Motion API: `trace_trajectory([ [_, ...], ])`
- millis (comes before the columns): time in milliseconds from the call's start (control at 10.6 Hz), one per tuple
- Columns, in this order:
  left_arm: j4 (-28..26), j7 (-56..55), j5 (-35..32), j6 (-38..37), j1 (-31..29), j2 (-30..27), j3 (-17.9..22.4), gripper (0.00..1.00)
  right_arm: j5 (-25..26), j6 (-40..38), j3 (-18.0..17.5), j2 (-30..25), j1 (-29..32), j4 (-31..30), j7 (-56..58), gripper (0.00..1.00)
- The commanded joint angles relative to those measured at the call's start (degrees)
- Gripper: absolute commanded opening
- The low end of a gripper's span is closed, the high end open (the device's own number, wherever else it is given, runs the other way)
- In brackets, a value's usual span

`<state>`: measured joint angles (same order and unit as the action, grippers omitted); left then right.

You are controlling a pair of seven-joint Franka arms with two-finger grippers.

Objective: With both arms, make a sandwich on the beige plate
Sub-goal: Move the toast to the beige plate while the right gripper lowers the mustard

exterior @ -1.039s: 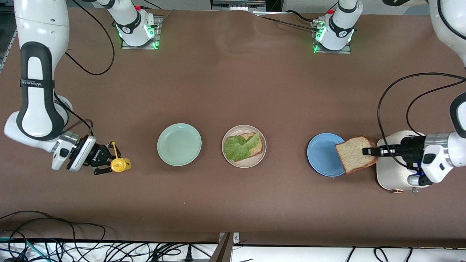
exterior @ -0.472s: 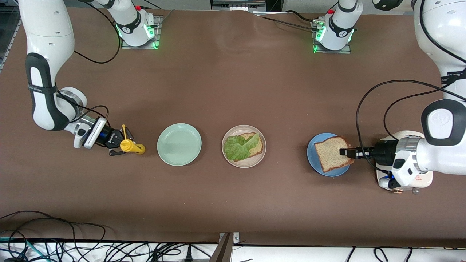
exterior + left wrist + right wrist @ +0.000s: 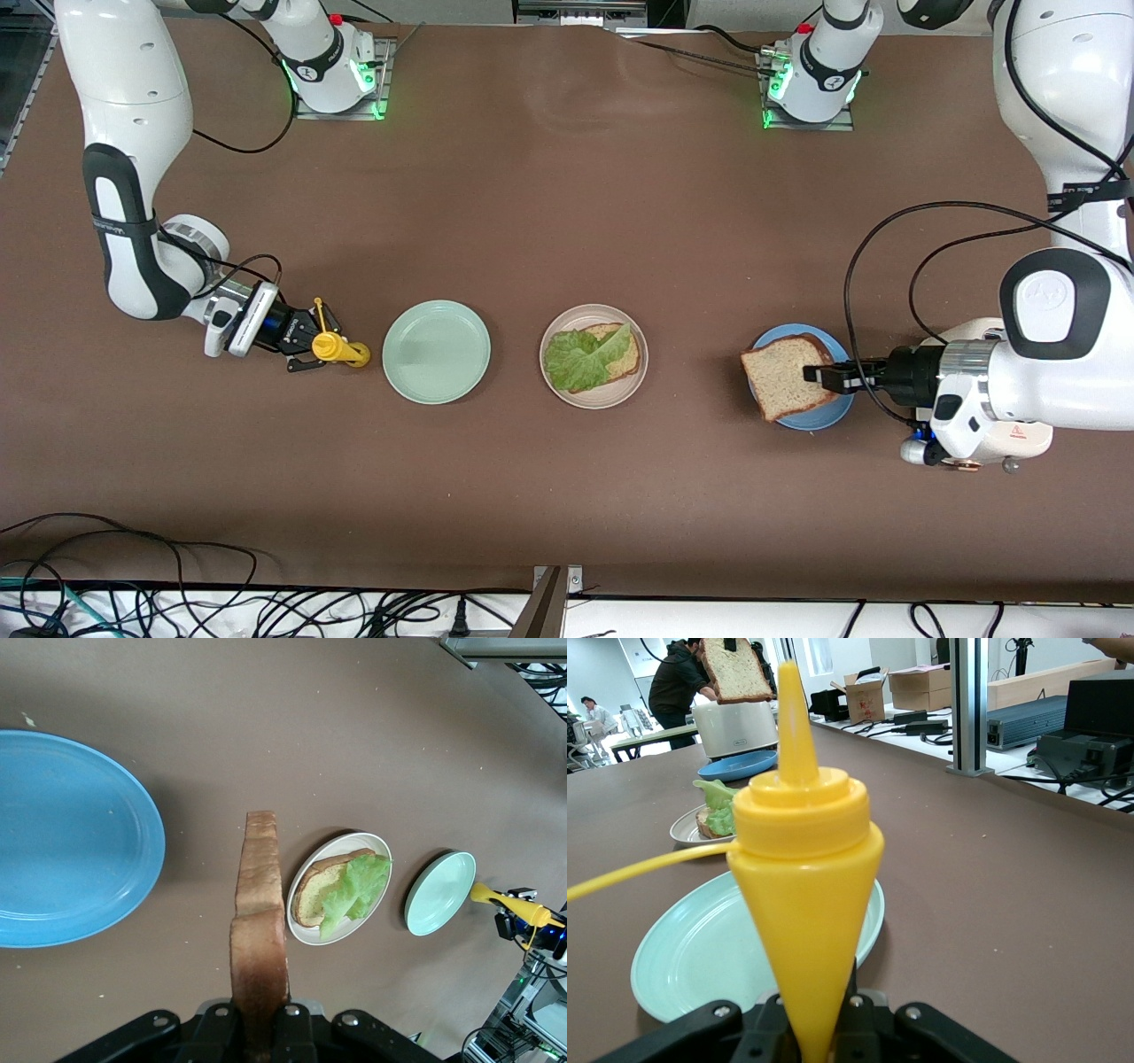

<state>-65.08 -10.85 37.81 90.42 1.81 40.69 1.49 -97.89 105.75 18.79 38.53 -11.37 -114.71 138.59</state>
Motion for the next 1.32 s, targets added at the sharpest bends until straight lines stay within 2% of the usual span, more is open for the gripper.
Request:
trace_trajectory([
  [0, -0.32, -2.32, 4.28, 1.16, 0.74, 0.88, 0.53, 0.00, -3.09, -0.37, -2.17, 1.01, 1.17, 0.10, 2.47, 0.00],
  [472, -0.92, -3.47, 7.96, 1.51, 2.58, 1.85, 0.53, 0.00, -4.15, 0.24, -2.44, 2.95, 1.26, 1.16, 3.44, 0.00],
  [661, -4.25, -3.56, 11.14, 5.09, 4.41, 1.06, 0.53, 0.00, -5.38, 1.81, -3.92, 4.44, 1.26, 3.34, 4.05, 0.00],
  [850, -10.99, -3.73, 15.25, 12.81, 7.92, -2.18, 0.53, 0.00, -8.17, 2.09, -4.46, 6.03, 1.17, 3.80, 6.42, 0.00],
  [1228, -20.68, -2.86, 25.00, 24.33, 12.15, -5.70, 0.53, 0.00, -6.97, 2.44, -4.72, 5.16, 2.22, 3.62, 7.83, 0.00],
])
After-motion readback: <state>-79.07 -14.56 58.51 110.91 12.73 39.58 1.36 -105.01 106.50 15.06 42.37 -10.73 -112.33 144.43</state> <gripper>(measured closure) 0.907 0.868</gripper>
